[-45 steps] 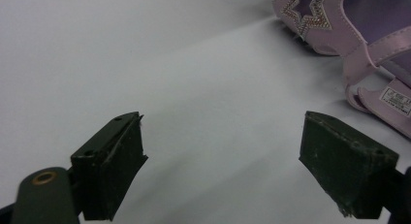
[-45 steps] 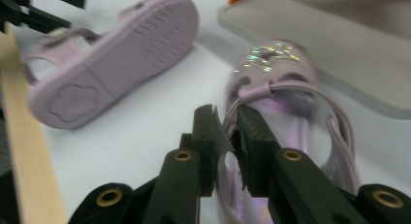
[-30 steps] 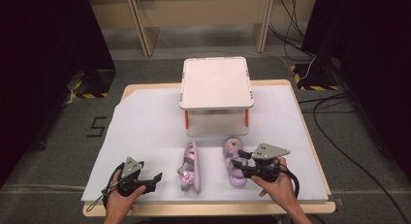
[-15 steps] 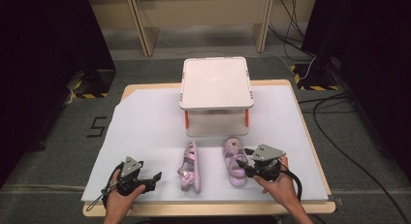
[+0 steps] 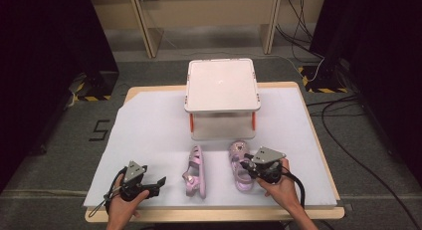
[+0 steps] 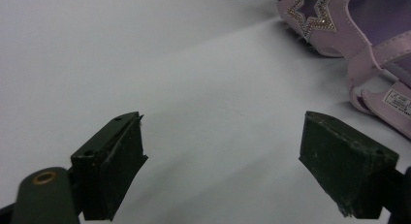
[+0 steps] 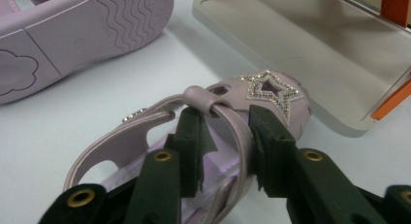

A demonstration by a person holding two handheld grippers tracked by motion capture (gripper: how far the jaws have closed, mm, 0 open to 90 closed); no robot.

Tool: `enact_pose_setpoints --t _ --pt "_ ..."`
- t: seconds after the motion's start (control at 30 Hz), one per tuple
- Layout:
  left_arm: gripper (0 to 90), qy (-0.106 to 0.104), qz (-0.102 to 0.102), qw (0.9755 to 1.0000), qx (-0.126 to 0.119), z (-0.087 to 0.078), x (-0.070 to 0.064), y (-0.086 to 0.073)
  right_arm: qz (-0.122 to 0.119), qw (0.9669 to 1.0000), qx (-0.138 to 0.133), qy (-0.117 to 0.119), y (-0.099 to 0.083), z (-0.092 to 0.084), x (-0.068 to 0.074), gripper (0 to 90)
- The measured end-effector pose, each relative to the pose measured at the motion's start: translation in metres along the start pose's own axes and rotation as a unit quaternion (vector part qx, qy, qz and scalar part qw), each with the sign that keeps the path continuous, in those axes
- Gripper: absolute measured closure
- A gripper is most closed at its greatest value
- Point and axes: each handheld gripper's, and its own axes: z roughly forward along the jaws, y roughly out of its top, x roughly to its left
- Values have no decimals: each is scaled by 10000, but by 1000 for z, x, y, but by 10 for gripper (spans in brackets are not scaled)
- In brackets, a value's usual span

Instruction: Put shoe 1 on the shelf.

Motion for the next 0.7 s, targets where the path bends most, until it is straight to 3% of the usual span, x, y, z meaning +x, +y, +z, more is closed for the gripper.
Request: enact_pose_setpoints --t 0.2,0.7 --pt "153 -8 9 10000 -9 0 -1 0 -148 9999 -77 -25 0 -4 1 771" --pt "155 -16 47 10000 -24 -2 -2 0 50 9991 -413 23 8 -27 -1 773"
